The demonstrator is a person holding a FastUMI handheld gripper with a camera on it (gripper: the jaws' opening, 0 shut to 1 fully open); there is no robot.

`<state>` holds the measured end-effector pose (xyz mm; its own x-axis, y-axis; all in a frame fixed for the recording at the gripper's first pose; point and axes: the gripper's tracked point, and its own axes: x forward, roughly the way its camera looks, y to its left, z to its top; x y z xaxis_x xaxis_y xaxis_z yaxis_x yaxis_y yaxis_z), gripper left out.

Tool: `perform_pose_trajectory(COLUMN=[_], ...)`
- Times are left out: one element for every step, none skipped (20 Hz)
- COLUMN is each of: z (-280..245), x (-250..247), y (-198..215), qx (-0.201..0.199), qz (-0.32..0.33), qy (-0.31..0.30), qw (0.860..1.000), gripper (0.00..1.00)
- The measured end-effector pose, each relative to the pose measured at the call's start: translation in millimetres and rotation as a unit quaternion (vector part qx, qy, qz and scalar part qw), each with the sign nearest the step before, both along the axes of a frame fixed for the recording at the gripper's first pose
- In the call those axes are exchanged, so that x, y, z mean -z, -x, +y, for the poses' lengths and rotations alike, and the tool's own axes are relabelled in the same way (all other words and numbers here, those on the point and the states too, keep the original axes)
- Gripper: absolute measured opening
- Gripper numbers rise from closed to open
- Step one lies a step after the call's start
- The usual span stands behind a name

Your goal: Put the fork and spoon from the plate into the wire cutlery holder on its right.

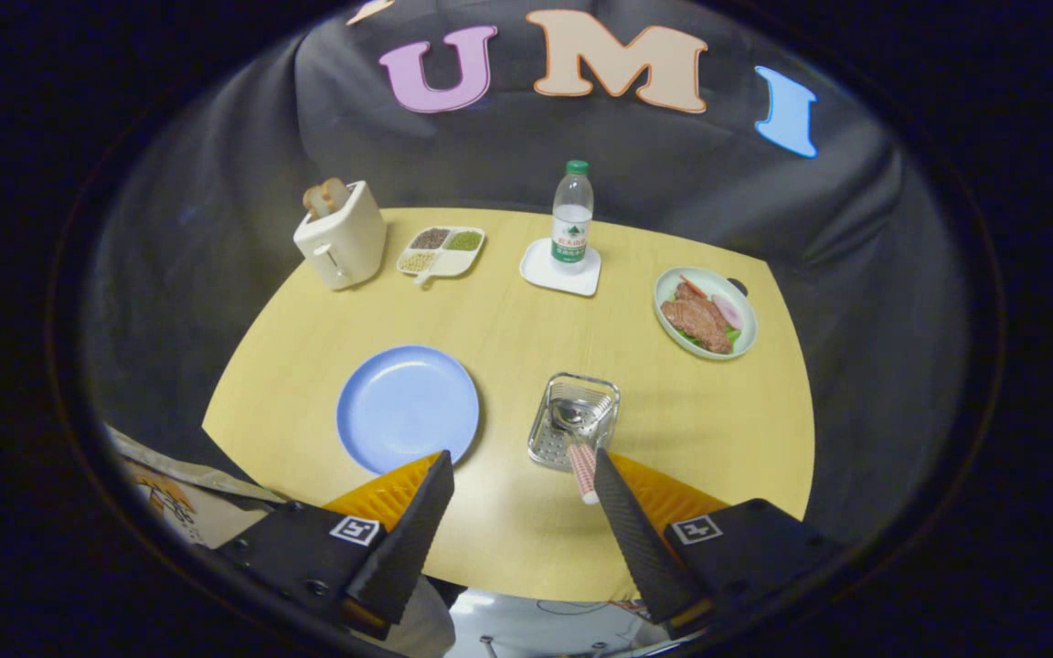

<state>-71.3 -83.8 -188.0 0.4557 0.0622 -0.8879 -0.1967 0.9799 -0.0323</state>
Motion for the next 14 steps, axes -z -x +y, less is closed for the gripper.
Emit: perform_pose_trajectory(z=[3.2,7.6,14.2,20.3,27.0,32.5,38.9,47.0,55.6,62.1,67.2,71.5,76.0,79.2], x=[-4.3,-7.9,-10.7,-14.2,-17.7,-22.3,-26.8,-30.8,-33.7,-36.3,-35.0,-32.8,-32.1,-32.7], y=[-1.4,-2.2,-0.6,-0.6,-1.8,-5.4,-6.8,-7.1,-7.1,-8.2,-5.9,-4.0,-4.3,-3.2], qx=[0.005,0.008,0.01,0.014,0.017,0.022,0.029,0.034,0.039,0.043,0.048,0.05,0.054,0.057], qz=[-0.02,-0.044,-0.062,-0.083,-0.108,-0.131,-0.157,-0.182,-0.203,-0.225,-0.237,-0.245,-0.258,-0.27], qy=[0.001,0.002,0.0,-0.003,-0.007,-0.01,-0.016,-0.024,-0.03,-0.036,-0.037,-0.036,-0.035,-0.032], qw=[1.0,0.999,0.998,0.996,0.994,0.991,0.987,0.982,0.978,0.973,0.97,0.968,0.964,0.961], gripper=[0.99,0.99,0.99,0.99,0.99,0.99,0.99,0.99,0.99,0.99,0.99,0.98,0.98,0.98])
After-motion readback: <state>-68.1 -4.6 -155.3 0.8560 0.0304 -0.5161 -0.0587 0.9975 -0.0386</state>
